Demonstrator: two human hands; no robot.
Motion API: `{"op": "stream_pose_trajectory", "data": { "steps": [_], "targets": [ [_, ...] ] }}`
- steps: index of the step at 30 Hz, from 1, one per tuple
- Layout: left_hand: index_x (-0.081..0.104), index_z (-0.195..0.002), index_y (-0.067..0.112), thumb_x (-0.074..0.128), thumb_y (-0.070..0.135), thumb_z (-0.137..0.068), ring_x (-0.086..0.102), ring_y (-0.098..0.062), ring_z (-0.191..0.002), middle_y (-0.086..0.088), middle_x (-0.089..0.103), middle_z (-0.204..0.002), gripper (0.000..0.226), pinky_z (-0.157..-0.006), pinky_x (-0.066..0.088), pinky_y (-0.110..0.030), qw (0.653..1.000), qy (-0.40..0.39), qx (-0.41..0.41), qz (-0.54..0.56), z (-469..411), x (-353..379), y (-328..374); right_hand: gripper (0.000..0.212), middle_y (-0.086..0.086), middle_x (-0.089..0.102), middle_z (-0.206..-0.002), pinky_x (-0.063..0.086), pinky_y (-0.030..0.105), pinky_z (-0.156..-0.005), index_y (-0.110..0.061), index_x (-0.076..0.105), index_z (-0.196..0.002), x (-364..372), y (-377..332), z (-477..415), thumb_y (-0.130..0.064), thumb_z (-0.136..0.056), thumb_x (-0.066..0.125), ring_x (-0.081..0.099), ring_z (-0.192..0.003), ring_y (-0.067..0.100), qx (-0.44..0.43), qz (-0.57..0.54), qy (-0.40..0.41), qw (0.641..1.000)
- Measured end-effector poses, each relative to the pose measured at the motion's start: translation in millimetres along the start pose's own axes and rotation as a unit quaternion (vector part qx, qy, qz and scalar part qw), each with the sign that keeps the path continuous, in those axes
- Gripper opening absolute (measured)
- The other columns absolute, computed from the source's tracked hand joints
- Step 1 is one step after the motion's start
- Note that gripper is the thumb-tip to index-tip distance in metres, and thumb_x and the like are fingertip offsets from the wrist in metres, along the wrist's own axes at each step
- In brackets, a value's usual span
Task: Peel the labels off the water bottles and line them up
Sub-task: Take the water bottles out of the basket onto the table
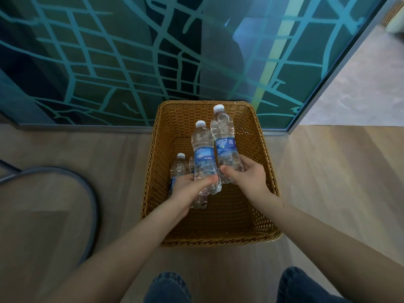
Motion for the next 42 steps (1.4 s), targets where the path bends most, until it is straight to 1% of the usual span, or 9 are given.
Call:
{"op": "stream_pose_trajectory", "data": {
  "steps": [8, 13, 18, 22, 25, 30, 33, 36, 42],
  "targets": [
    [0.076, -0.105, 0.021, 0.087, 0.033, -0.074, 0.078, -0.017, -0.09, -0.002, 0.081, -0.098, 0.035, -0.083, 0.059, -0.033, 0.994, -0.019, 0.105, 0.028, 45.5, -9.0, 93.9, 0.05, -0.02, 0.078, -0.096, 0.06, 0.022, -0.08, -0.055, 0.071, -0.093, -18.5, -103.3, 6.3, -0.01, -0.078, 0.086, 0.075, -0.092, 0.003, -0.115, -0.046, 0.0, 0.992],
    [0.077, -0.105, 0.02, 0.09, 0.028, -0.071, 0.076, -0.019, -0.096, 0.0, 0.081, -0.098, 0.038, -0.095, 0.057, -0.042, 0.981, 0.015, 0.189, 0.039, 71.7, -15.2, 166.7, 0.056, -0.024, 0.076, -0.094, 0.053, 0.009, -0.078, -0.04, 0.068, -0.11, -33.0, -176.2, -2.3, -0.004, -0.072, 0.089, 0.07, -0.095, -0.008, -0.137, -0.116, 0.006, 0.984],
    [0.077, -0.093, 0.026, 0.091, 0.021, -0.069, 0.077, -0.008, -0.085, 0.007, 0.081, -0.09, 0.028, -0.073, 0.057, -0.021, 0.954, 0.052, 0.29, 0.054, 99.6, -28.9, 241.4, 0.076, -0.031, 0.061, -0.112, 0.044, -0.004, -0.071, -0.031, 0.057, -0.133, -37.2, -252.2, -11.9, -0.01, -0.069, 0.092, 0.059, -0.093, -0.025, -0.185, -0.168, 0.0, 0.968],
    [0.074, -0.089, 0.027, 0.092, 0.019, -0.07, 0.072, 0.006, -0.078, 0.018, 0.079, -0.084, 0.027, -0.061, 0.049, -0.002, 0.926, 0.094, 0.364, 0.04, 131.5, -54.2, 299.9, 0.08, -0.032, 0.06, -0.115, 0.044, -0.004, -0.075, -0.026, 0.059, -0.137, -27.0, -315.9, -19.4, -0.016, -0.066, 0.094, 0.057, -0.103, -0.021, -0.227, -0.193, -0.036, 0.954],
    [0.075, -0.107, 0.016, 0.092, 0.022, -0.069, 0.072, -0.009, -0.099, 0.006, 0.08, -0.099, 0.042, -0.085, 0.054, -0.016, 0.904, 0.142, 0.402, 0.028, 164.1, -80.6, 338.9, 0.07, -0.034, 0.072, -0.093, 0.05, 0.001, -0.072, -0.033, 0.064, -0.123, -10.9, -365.4, -19.2, -0.018, -0.061, 0.095, 0.065, -0.094, -0.019, -0.264, -0.212, -0.062, 0.939],
    [0.071, -0.116, 0.011, 0.089, 0.029, -0.062, 0.071, -0.019, -0.104, -0.005, 0.077, -0.109, 0.06, -0.092, 0.056, -0.025, 0.875, 0.206, 0.439, 0.007, 226.5, -128.7, 383.5, 0.102, -0.002, 0.066, -0.137, 0.05, 0.046, -0.108, -0.022, 0.058, -0.142, 24.4, -438.6, -0.1, -0.038, -0.049, 0.097, 0.061, -0.127, 0.015, -0.299, -0.238, -0.142, 0.913],
    [0.069, -0.117, 0.008, 0.085, 0.035, -0.055, 0.071, -0.02, -0.103, -0.009, 0.073, -0.113, 0.07, -0.086, 0.057, -0.025, 0.862, 0.253, 0.438, -0.014, 260.9, -164.4, 391.8, 0.088, -0.008, 0.064, -0.138, 0.053, 0.04, -0.104, -0.027, 0.057, -0.141, 54.5, -469.3, 21.2, -0.026, -0.063, 0.095, 0.06, -0.126, 0.008, -0.322, -0.235, -0.181, 0.899],
    [0.074, -0.105, 0.01, 0.086, 0.032, -0.055, 0.073, -0.009, -0.082, -0.003, 0.079, -0.096, 0.056, -0.063, 0.051, -0.012, 0.848, 0.3, 0.435, -0.04, 294.9, -206.6, 387.4, 0.063, -0.028, 0.073, -0.108, 0.059, 0.018, -0.079, -0.044, 0.064, -0.115, 91.7, -493.5, 47.6, -0.01, -0.069, 0.091, 0.069, -0.101, -0.008, -0.353, -0.228, -0.231, 0.877],
    [0.075, -0.102, 0.013, 0.088, 0.04, -0.045, 0.075, -0.006, -0.086, 0.005, 0.08, -0.092, 0.064, -0.068, 0.056, -0.014, 0.829, 0.371, 0.415, -0.061, 353.2, -293.3, 349.6, 0.061, -0.005, 0.077, -0.115, 0.06, 0.032, -0.089, -0.017, 0.067, -0.129, 181.7, -508.5, 97.2, 0.0, -0.074, 0.086, 0.074, -0.102, 0.009, -0.351, -0.212, -0.313, 0.857]
  ]
}}
Point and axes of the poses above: each hand's wrist, its own z-axis away from the middle knuckle, its own x-axis out of the palm, y = z × x, the point moved 4 cm from there along -z, towards the middle knuckle
